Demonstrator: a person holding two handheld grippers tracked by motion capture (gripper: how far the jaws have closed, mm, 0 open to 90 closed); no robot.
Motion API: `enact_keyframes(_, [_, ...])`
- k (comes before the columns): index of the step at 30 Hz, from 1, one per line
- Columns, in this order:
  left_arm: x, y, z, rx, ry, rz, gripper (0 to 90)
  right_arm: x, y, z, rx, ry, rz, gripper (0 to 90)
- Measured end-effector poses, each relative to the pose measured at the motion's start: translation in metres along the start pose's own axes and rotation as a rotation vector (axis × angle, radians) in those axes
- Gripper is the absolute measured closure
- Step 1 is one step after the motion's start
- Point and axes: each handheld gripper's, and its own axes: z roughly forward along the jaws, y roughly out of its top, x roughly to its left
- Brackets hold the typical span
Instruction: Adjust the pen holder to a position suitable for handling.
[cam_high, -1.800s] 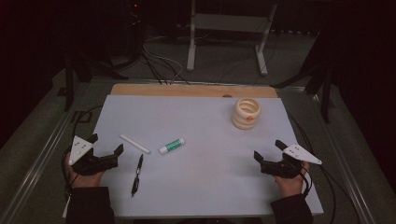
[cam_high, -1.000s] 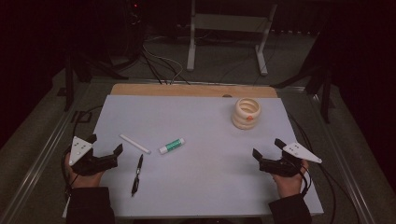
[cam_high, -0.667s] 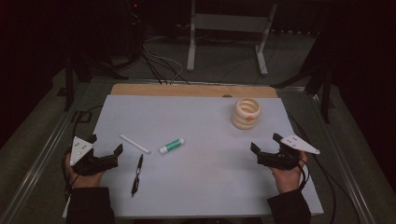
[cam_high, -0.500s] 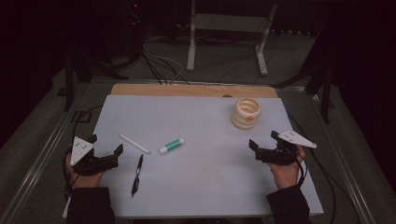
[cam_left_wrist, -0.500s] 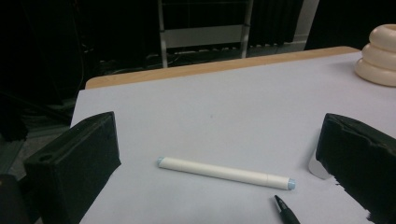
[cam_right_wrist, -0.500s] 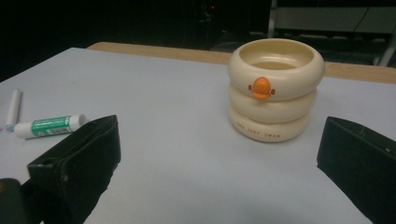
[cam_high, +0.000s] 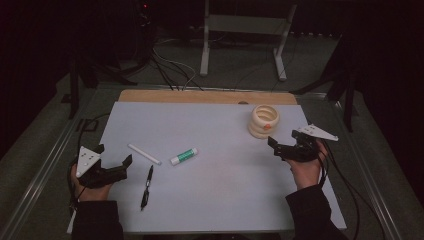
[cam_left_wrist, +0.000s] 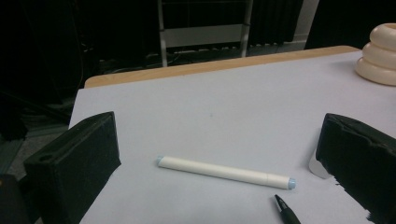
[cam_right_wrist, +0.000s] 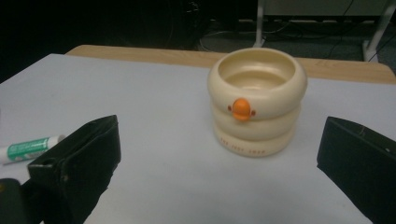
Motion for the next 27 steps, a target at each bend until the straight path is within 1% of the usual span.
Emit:
enact_keyframes(9, [0.001, 0.0, 0.0, -0.004, 0.0, -0.005, 0.0, -0.002, 0.024, 0.018, 0.017, -0.031, -0.015, 0.1])
enact_keyframes(11, [0.001, 0.0, 0.0, -0.005, 0.0, -0.006, 0.0, -0.004, 0.029, 0.023, 0.02, -0.036, -0.003, 0.0])
enact_keyframes(13, [0.0, 0.0, 0.0, -0.006, -0.001, -0.004, 0.0, -0.006, 0.034, 0.028, 0.018, -0.045, -0.002, 0.0])
enact_keyframes(15, [0.0, 0.0, 0.0, -0.007, -0.001, -0.003, 0.0, -0.006, 0.039, 0.032, 0.018, -0.057, -0.012, 0.0])
enact_keyframes(18, [0.0, 0.0, 0.0, -0.006, 0.0, -0.003, 0.0, -0.006, 0.046, 0.039, 0.015, -0.057, -0.016, 0.1])
enact_keyframes(19, [0.0, 0.0, 0.0, -0.007, 0.0, -0.004, 0.0, -0.005, 0.048, 0.042, 0.016, -0.062, -0.028, 0.1])
enact_keyframes(21, [0.001, -0.001, 0.001, -0.005, 0.001, -0.004, 0.0, -0.004, 0.051, 0.048, 0.028, -0.07, -0.046, 0.1])
enact_keyframes(24, [0.001, -0.001, 0.0, -0.006, 0.001, -0.005, 0.0, -0.007, 0.053, 0.06, 0.044, -0.09, -0.049, 0.1])
enact_keyframes(27, [0.001, -0.001, 0.0, -0.007, 0.001, -0.006, 0.0, -0.013, 0.051, 0.072, 0.081, -0.113, -0.029, 0.1])
